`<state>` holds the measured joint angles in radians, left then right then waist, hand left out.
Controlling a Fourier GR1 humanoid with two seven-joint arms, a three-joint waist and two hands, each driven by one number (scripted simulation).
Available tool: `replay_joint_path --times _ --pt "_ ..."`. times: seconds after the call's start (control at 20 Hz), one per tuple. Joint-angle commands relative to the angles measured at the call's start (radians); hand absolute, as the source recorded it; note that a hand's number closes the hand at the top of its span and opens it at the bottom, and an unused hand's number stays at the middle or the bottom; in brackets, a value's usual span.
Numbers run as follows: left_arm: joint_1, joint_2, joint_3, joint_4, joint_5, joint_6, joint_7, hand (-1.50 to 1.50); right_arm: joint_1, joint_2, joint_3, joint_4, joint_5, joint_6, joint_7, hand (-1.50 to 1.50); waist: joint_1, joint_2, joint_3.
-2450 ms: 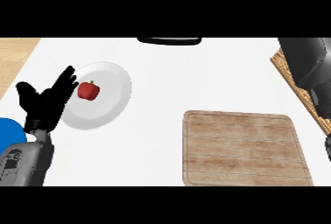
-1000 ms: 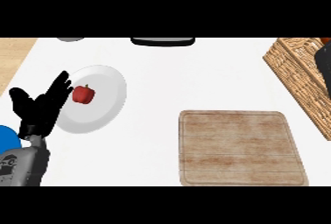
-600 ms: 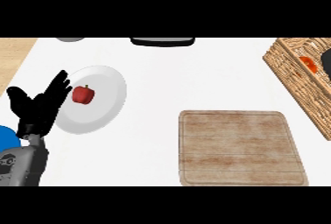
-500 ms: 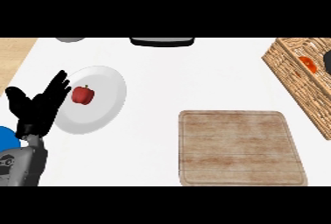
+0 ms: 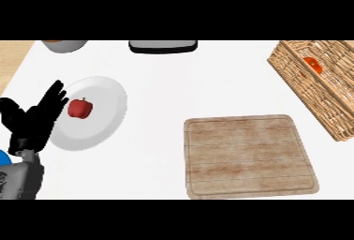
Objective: Pick the squash from the cutting board and place it in the basket
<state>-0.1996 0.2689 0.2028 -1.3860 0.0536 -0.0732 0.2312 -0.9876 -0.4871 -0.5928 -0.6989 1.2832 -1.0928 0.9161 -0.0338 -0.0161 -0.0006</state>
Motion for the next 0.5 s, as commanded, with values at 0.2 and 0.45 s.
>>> replay_joint_path --times 0.2,0.45 --pt "0.047 0.008 0.023 -0.005 0.003 0.007 -0.001 0.00 0.291 0.118 0.052 -0.438 -0.181 0.165 0.018 -1.50 -0.046 -0.015 -0.001" --pt "0.053 0.006 0.021 -0.035 -0.003 0.022 0.027 0.00 0.493 0.179 0.128 -0.704 -0.270 0.274 0.023 -1.50 -0.070 -0.021 -0.001"
